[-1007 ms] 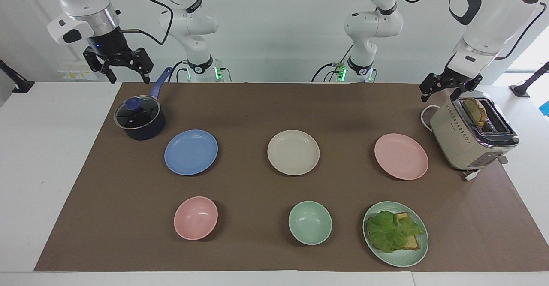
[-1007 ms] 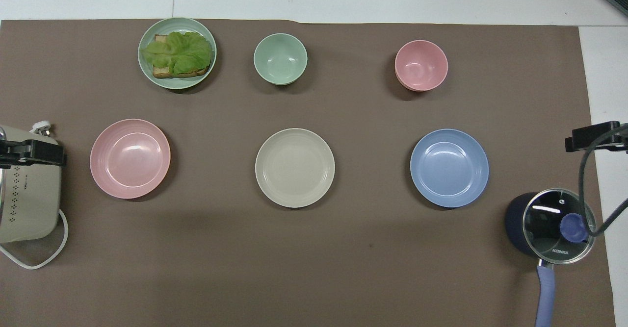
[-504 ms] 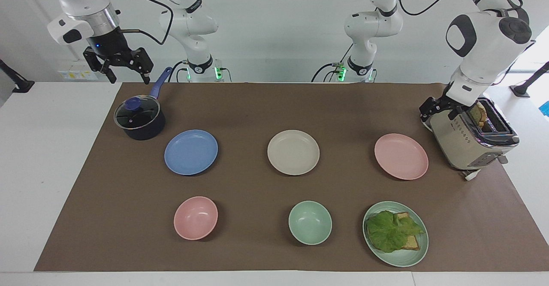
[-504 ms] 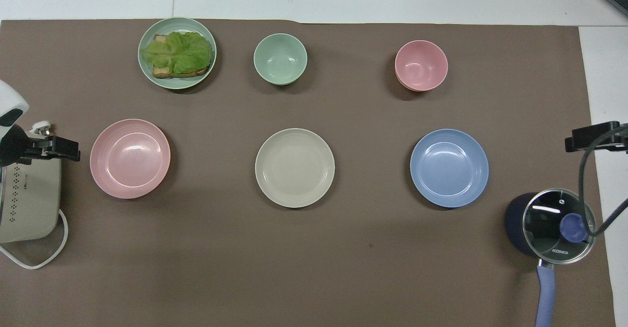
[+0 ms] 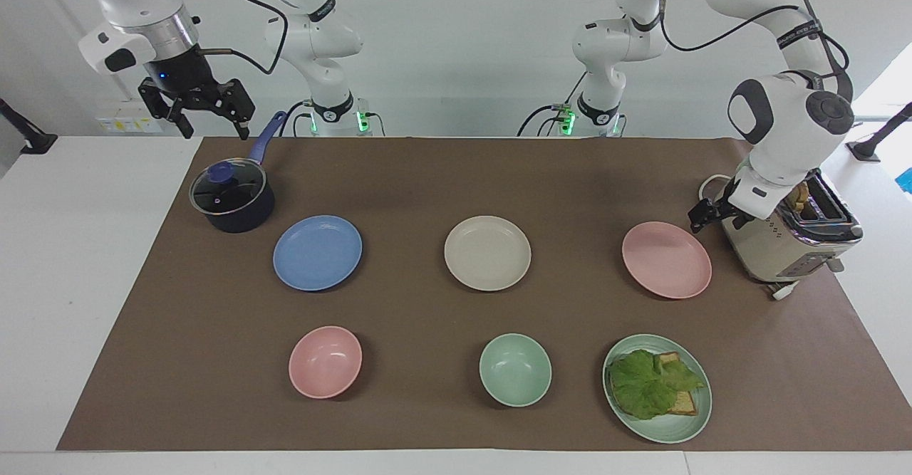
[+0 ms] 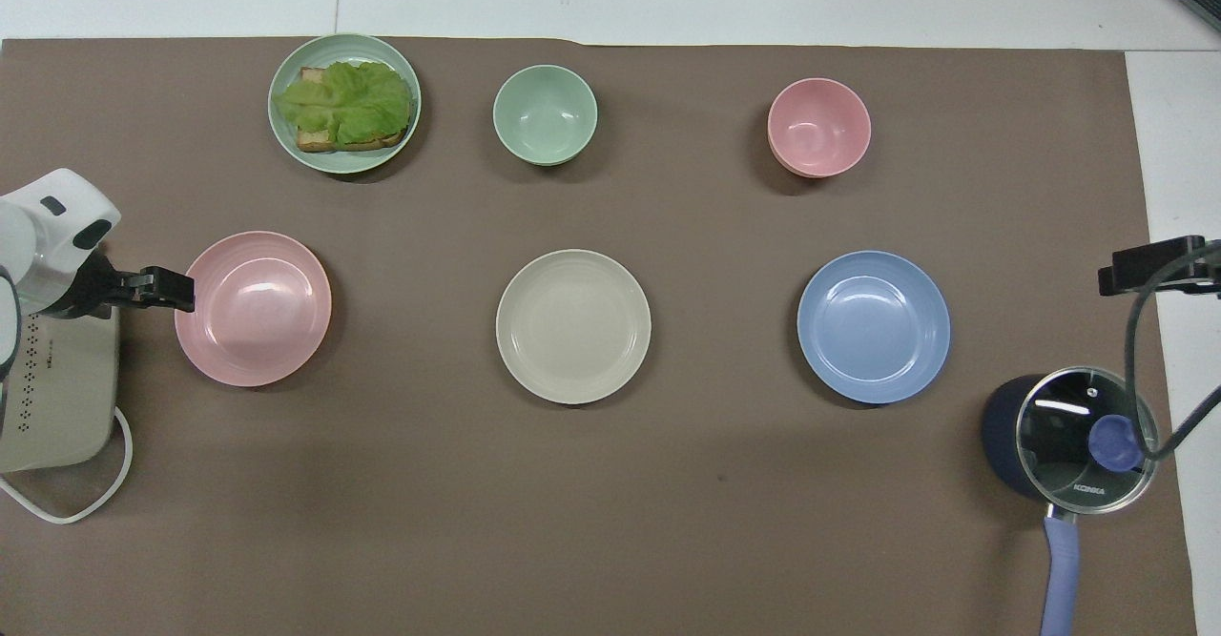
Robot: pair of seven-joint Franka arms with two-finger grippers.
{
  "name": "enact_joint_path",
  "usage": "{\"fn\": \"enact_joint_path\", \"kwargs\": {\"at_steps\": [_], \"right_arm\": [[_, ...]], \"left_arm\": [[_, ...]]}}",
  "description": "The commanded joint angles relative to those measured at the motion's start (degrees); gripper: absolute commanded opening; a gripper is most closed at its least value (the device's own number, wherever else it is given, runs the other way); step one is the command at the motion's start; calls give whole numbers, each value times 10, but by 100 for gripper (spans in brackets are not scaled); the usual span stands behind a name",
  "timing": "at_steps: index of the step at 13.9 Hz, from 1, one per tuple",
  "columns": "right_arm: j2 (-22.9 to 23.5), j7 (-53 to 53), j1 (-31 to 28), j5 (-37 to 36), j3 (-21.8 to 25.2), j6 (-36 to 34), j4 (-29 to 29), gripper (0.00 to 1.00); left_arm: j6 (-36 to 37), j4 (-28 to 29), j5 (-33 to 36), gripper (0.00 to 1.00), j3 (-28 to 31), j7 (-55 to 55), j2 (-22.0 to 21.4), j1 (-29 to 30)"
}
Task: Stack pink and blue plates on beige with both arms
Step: 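Move the left gripper to the rim of the pink plate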
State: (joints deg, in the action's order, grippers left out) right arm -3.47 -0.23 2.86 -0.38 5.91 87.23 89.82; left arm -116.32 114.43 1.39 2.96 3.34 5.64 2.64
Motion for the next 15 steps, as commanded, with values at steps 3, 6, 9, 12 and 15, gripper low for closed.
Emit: {"fn": "enact_joint_path", "kwargs": {"at_steps": [3, 6, 9, 12, 15], "right_arm": [[-13, -7, -1, -6, -1, 0, 12, 100], [-13, -7, -1, -5, -1, 0, 12, 100], [-13, -7, -1, -5, -1, 0, 12, 100], [-13, -7, -1, -6, -1, 0, 12, 100], [-13, -7, -1, -6, -1, 0, 12, 100]], "left_arm": [[-65, 38, -9, 100, -5, 8, 24, 21], [-84, 48, -9, 100, -5, 5, 33, 26], [-94, 64, -9, 100, -5, 3, 42, 25], [-97, 71, -9, 100, -5, -6, 46, 25], [-96, 74, -9, 94, -5, -7, 46, 25]]}}
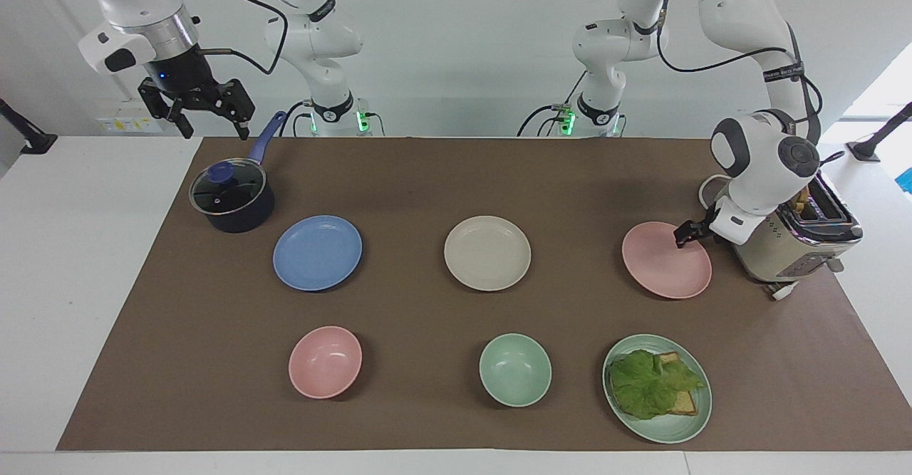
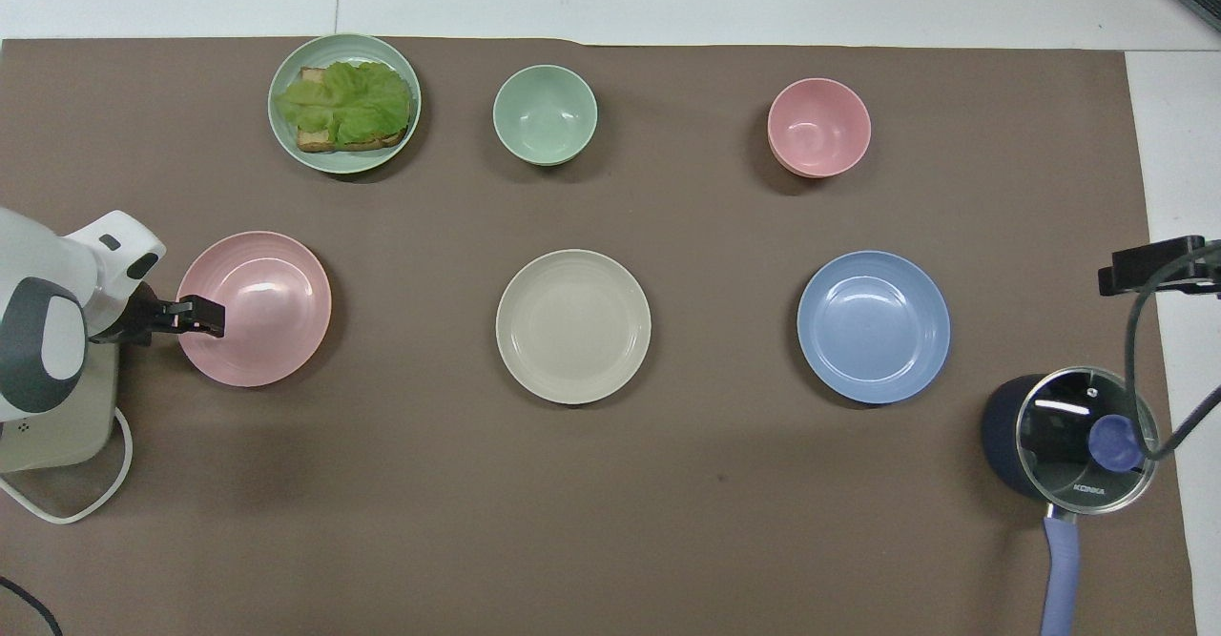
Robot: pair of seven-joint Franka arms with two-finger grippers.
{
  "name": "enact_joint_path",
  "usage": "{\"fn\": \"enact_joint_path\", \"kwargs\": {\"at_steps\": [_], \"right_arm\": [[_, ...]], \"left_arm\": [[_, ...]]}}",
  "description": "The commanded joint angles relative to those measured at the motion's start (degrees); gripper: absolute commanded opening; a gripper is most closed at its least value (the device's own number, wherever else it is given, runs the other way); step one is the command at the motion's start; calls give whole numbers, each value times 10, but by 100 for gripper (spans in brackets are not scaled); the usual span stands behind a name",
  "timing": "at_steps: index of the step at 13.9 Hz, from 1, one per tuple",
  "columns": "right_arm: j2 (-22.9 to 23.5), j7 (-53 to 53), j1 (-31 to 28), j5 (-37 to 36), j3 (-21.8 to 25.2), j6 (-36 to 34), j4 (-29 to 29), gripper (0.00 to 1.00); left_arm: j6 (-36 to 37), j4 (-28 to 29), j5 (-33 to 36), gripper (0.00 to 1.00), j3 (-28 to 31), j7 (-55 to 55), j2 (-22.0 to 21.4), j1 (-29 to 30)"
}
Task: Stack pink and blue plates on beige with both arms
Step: 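Close the left gripper on the pink plate rim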
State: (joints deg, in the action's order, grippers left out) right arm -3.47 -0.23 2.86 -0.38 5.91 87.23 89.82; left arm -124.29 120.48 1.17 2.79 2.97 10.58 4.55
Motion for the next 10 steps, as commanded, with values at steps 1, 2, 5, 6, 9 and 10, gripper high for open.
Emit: {"fn": "enact_joint_path", "kwargs": {"at_steps": [1, 2, 5, 6, 9, 10], "right_arm": [[-13, -7, -1, -6, -1, 0, 12, 100], [-13, -7, -1, -5, -1, 0, 11, 100], [-13, -7, -1, -5, -1, 0, 12, 100], [-13, -7, -1, -6, -1, -1, 12, 100], [-13, -7, -1, -6, -1, 0, 12, 100], [-13, -7, -1, -5, -1, 0, 12, 100]], "left_arm": [[-17, 13, -6, 93, -4, -3, 2, 5], [-22, 13, -6, 92, -3, -4, 12, 5], [-24, 13, -6, 67, -3, -4, 13, 6], [-23, 12, -6, 49, -3, -3, 13, 7], [-17, 6, -6, 4, -3, -2, 15, 5], [-15, 5, -6, 0, -3, -2, 15, 5]]}}
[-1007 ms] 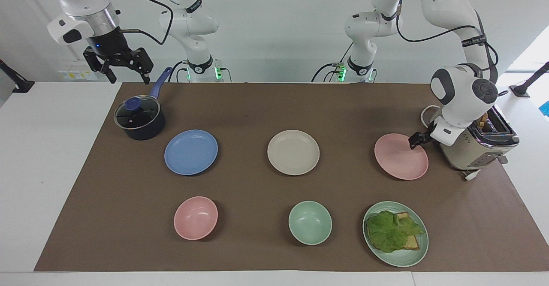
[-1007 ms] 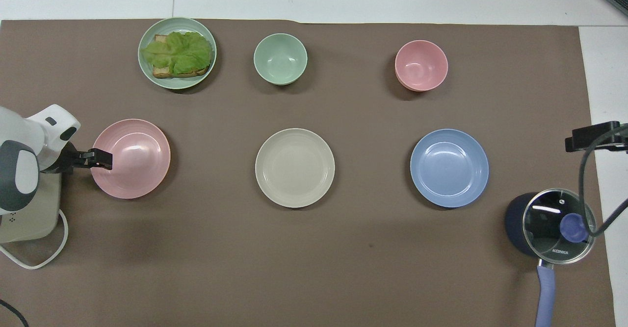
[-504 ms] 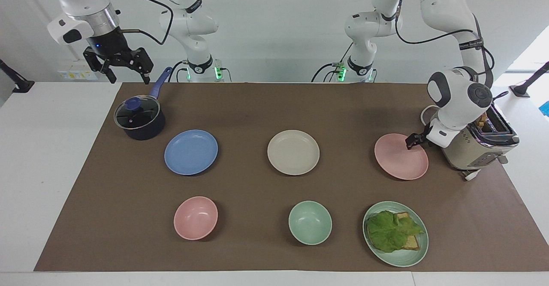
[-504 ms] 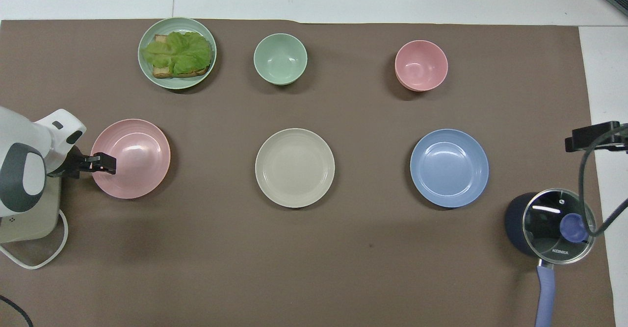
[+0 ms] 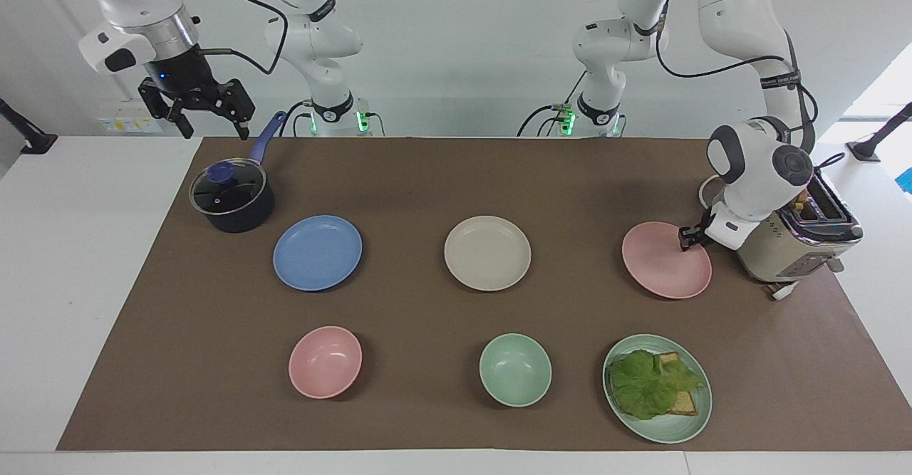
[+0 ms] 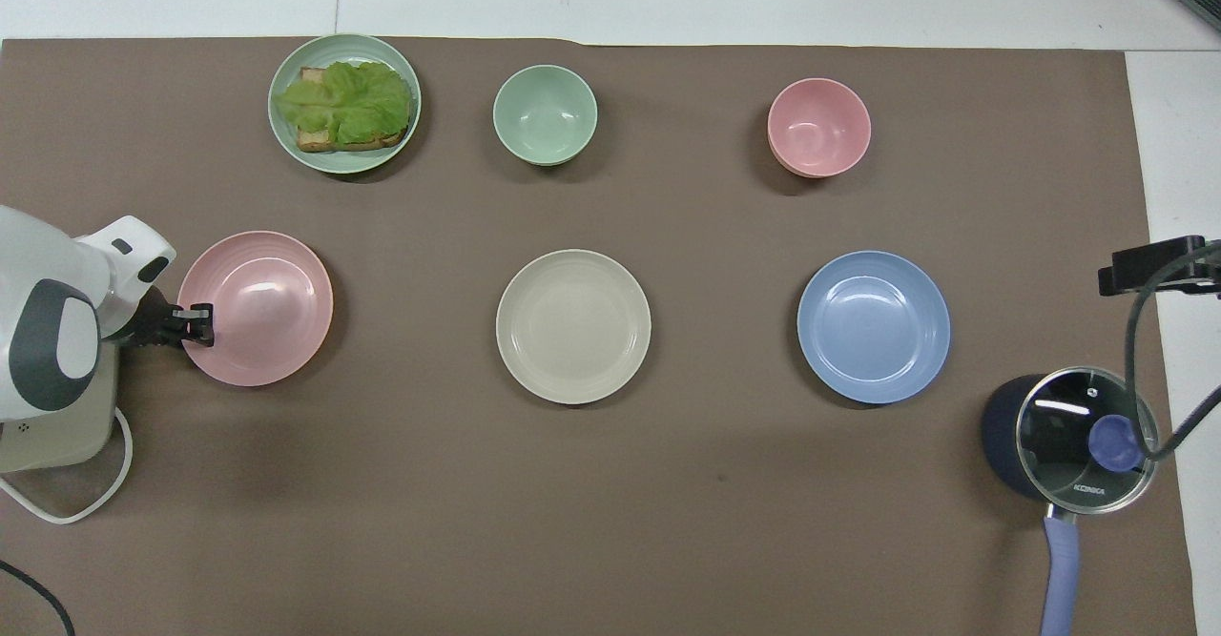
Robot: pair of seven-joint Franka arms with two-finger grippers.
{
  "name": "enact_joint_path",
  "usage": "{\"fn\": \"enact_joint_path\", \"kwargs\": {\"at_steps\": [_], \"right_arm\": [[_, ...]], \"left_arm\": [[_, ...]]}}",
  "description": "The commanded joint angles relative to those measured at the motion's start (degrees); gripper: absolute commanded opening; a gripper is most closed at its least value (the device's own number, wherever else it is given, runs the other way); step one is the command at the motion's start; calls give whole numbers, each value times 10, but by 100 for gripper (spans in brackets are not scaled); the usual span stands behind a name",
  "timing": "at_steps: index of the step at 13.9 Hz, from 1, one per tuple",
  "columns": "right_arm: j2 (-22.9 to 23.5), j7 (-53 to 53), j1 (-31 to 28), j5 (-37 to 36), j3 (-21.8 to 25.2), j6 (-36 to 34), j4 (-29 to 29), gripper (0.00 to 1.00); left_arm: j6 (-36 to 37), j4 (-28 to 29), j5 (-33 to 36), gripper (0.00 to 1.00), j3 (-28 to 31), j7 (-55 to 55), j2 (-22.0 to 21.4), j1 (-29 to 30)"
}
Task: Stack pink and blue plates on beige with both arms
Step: 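Close the left gripper on the pink plate rim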
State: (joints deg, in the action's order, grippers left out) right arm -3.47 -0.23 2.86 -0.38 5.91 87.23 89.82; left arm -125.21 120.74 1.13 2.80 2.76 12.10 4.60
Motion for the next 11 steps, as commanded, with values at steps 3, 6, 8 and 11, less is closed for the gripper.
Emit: {"fn": "enact_joint_path", "kwargs": {"at_steps": [3, 6, 8, 11], "right_arm": [[-13, -7, -1, -6, -1, 0, 12, 100], [-13, -7, -1, -6, -1, 0, 12, 100], [-13, -7, -1, -5, -1, 0, 12, 100], [-13, -7, -1, -6, -1, 0, 12, 100]], "left_arm": [[19, -11, -6, 0, -4, 1, -2, -3], [104, -52, -6, 0, -10, 4, -16, -5], [155, -83, -9, 0, -14, 4, -20, -5], [221, -114, -52, 0, -30, 2, -43, -6]]}}
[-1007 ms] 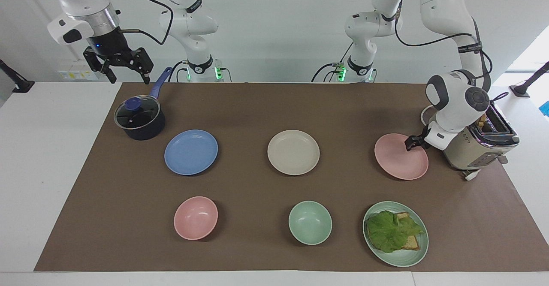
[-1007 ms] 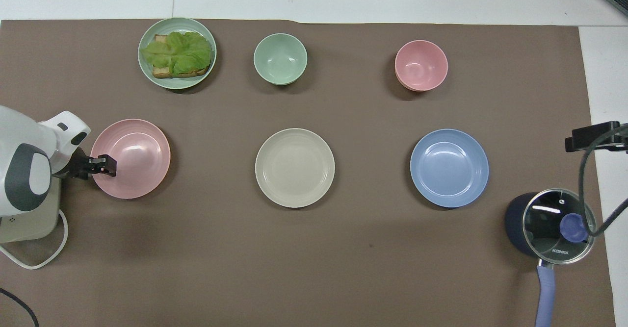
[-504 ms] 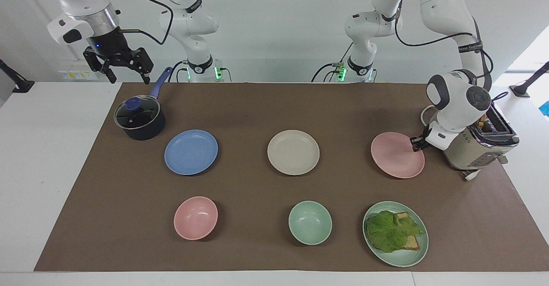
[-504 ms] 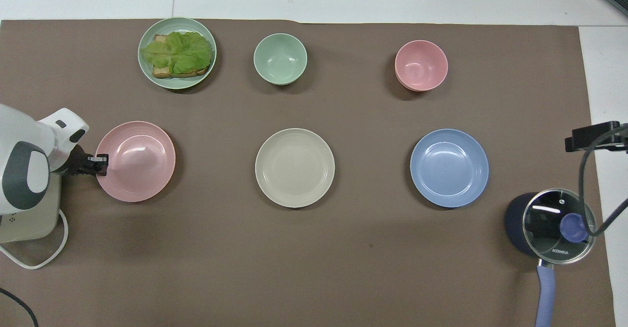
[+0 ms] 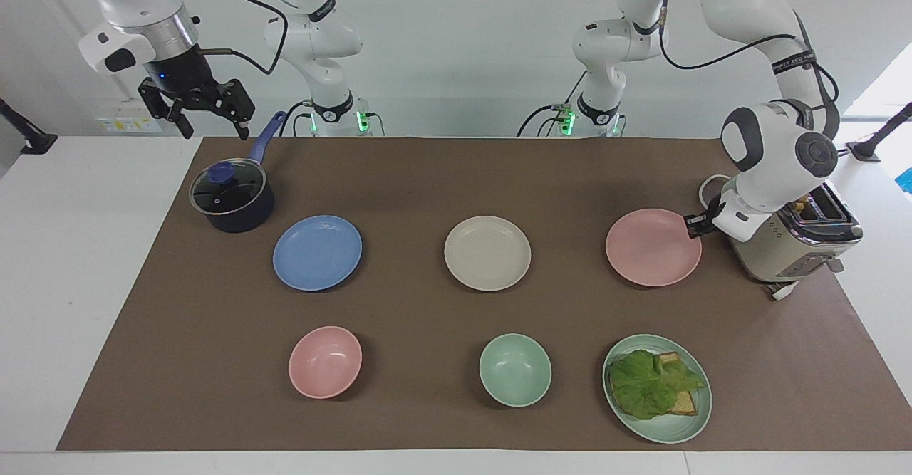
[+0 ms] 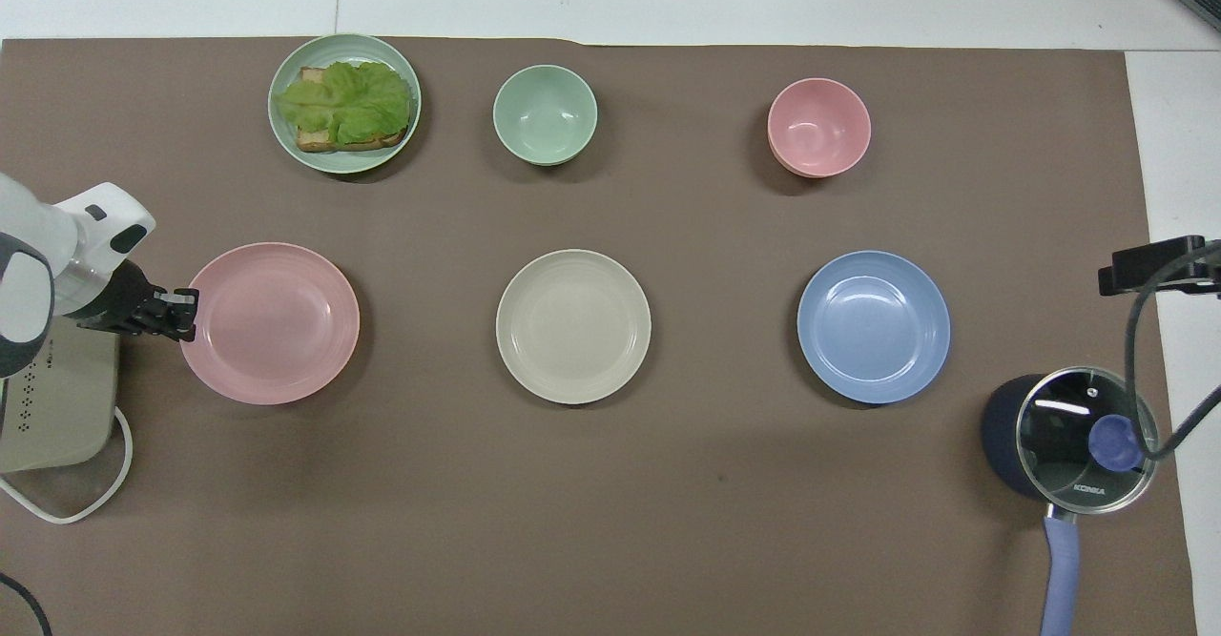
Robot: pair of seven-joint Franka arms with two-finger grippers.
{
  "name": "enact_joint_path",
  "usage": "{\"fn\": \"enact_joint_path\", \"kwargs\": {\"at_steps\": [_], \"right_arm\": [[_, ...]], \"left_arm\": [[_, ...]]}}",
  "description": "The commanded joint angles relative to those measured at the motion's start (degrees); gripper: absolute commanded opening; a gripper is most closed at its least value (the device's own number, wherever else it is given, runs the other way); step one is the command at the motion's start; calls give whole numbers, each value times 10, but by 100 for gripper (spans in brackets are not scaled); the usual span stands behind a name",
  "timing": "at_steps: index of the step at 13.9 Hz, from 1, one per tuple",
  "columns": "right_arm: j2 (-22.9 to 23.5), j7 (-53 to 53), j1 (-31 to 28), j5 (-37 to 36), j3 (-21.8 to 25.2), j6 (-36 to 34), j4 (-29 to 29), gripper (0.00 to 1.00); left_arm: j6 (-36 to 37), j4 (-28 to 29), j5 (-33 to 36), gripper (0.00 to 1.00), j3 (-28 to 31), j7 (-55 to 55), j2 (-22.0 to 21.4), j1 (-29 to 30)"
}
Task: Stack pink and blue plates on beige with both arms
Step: 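Slide the pink plate with the left gripper onto the beige plate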
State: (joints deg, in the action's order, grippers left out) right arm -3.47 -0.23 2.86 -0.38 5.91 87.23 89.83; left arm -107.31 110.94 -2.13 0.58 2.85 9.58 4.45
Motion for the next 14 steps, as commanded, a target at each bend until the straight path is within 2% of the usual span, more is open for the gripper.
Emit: {"fn": "enact_joint_path", "kwargs": {"at_steps": [1, 4, 6, 12, 14], "right_arm": [[-14, -7, -1, -6, -1, 0, 12, 100], [-13, -7, -1, -6, -1, 0, 12, 100], [-13, -7, -1, -6, -1, 0, 12, 100], [-13, -7, -1, -6, -1, 0, 11, 100], [-13, -7, -1, -5, -1, 0, 12, 100]], "left_arm": [[53, -17, -20, 0, -22, 0, -28, -4], [67, -17, -66, 0, -67, -13, -54, -4], [61, -14, -68, 0, -93, -68, -54, -23], [37, -5, -109, 0, -93, -147, -62, -105], [-1, 7, -122, 0, -93, -173, -56, -138]]}}
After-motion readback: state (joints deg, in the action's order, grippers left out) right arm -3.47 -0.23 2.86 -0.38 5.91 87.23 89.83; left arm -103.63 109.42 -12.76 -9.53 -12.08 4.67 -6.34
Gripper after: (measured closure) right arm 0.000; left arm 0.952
